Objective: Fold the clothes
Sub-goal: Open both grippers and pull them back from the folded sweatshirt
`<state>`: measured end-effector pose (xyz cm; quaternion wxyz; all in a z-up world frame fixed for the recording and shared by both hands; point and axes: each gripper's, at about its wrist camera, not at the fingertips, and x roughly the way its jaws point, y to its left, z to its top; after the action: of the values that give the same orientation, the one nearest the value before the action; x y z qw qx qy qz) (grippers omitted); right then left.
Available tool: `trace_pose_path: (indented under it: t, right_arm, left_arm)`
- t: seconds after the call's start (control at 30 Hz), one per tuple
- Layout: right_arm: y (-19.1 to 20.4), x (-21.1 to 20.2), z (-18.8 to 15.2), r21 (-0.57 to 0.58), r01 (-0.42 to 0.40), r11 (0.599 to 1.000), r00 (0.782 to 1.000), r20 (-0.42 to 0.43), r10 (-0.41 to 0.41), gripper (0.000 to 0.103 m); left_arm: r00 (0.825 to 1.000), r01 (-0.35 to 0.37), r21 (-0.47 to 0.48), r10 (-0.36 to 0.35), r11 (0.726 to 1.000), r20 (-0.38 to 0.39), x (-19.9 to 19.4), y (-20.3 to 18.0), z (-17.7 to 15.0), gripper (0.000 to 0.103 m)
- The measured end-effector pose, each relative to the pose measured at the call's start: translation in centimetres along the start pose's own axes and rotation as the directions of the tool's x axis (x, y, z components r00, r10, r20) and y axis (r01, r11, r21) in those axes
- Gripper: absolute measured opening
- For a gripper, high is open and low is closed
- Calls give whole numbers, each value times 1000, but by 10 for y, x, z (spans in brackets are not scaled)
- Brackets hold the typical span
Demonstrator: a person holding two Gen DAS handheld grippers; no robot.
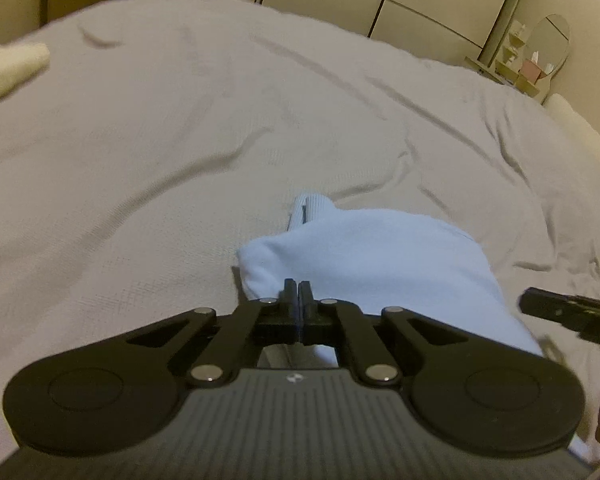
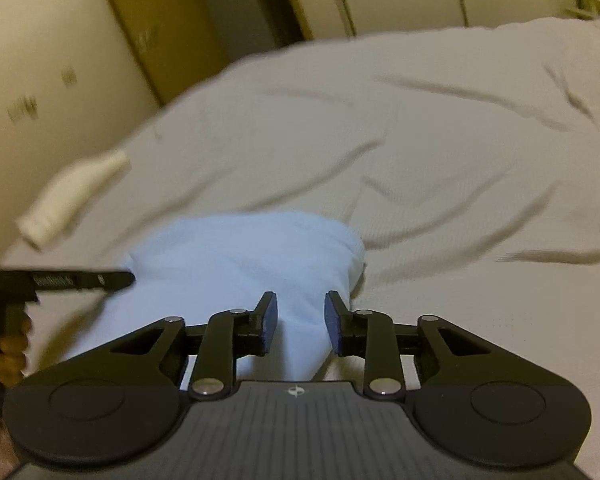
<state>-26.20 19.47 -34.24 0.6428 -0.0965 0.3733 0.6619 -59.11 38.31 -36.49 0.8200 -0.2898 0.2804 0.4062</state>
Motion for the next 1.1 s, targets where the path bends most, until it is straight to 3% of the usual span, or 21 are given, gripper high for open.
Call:
trace_pose_path:
  t: [0.1,0.23,0.43,0.57,0.73,0.8,0.87,0.9,0.97,1.03,1.1]
  right_arm:
    - [3,-33,-17,45,-38,998,999,36,37,34]
    - [20,-62,-44,68,-34,997,999,13,33,34]
    - [52,-76,-73,-31,8,999,1000,-28,-9,32]
    - [63,-62,-87,-107,48,993,994,-87,-58,33]
    - [71,-61,-89,-164,80,983,990,-101,-98,33]
    - [65,-66,-85,-109,86,990,990,-98,-97,44]
    - [60,-77,-83,-54,70,996,994,-78,-74,70]
    - [57,-83,-83,-29,57,998,996,-67,-59,92]
    - [56,-94,-84,-4,44,999,997,-56,-44,95]
    - [58,-100,-85,2,55,998,996,-66,-54,100]
    - [60,-104,-86,10,62,998,995,-82,-61,100]
  left_arm:
    - [1000,-8,51,7,999,11,-30,-17,-9,7]
    - [1000,26,156,-28,987,8,-60,-47,-42,14]
    - [999,-2,133,7,991,-38,-58,-51,-79,13]
    - [999,-21,92,25,995,-36,-47,-43,-92,15]
    - [996,-73,43,75,996,-40,-55,-46,-94,15]
    - [994,-106,31,107,994,-33,-68,-54,-94,16]
    - [990,-138,20,139,990,-26,-81,-62,-93,24]
    - [988,-154,15,155,988,-22,-88,-65,-93,34]
    - [981,-194,18,194,981,-23,-99,-74,-94,43]
    - [971,-235,40,236,971,-33,-107,-83,-98,45]
    - [967,-249,45,251,967,-41,-114,-90,-102,56]
